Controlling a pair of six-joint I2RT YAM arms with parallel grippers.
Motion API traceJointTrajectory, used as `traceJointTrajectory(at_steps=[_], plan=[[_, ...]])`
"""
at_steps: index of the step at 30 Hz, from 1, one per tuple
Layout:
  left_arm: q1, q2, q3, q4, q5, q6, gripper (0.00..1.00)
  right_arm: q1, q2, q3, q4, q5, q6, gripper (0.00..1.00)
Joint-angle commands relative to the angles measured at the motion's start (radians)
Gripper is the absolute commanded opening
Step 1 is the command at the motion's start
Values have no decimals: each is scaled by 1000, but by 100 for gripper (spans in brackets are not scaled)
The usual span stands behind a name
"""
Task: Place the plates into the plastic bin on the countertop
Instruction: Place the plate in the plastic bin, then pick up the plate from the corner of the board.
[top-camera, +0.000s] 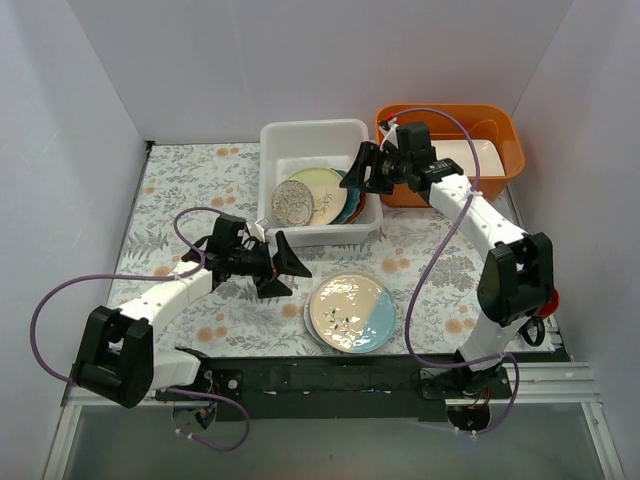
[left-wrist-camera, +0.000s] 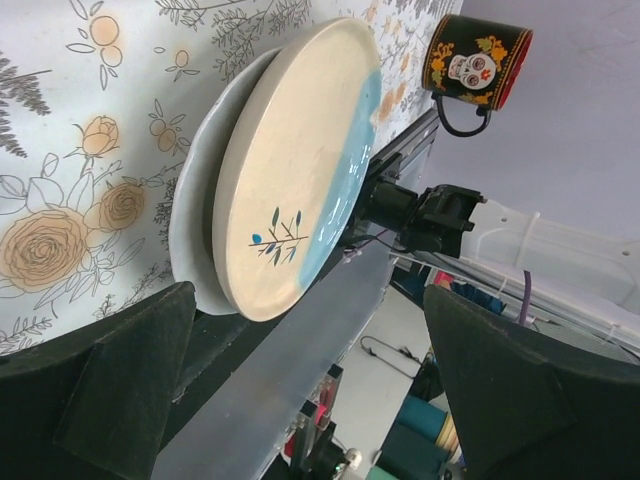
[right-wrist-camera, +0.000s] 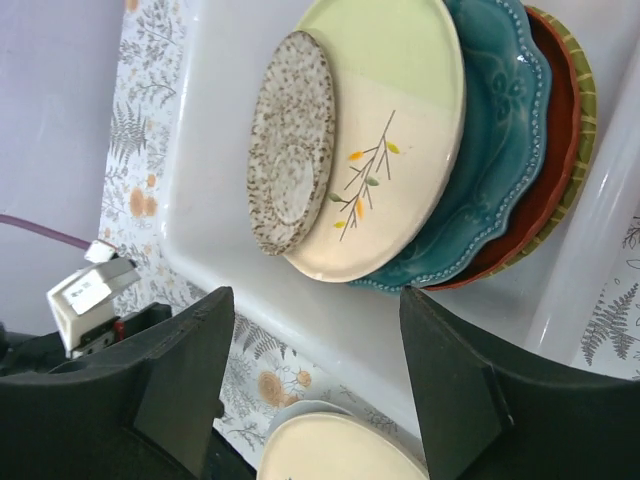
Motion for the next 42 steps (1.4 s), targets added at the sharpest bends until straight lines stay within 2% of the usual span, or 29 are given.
traceJointTrajectory(at_steps=[1,10,16,23,36,42], plan=[[-51,21,50,7,-38,-5,98,-5,-61,-31,54,-26,0,75],[-67,-26,44,-40,-106,-9,98,-3,-143,-155,70,-65,6,75],[-70,-23,36,-43,-111,-2,98,-3,-309,-351,79,-57,9,75],[-71,18,61,-33,-121,2,98,-5,-516,-533,-19,15,-18,74],[-74,-11,53,-43,-111,-4,97,-8,-596,-705,-82,10,-58,73],[-103,24,53,-23,-97,7,95,-8,-671,-794,-108,35,-44,71]])
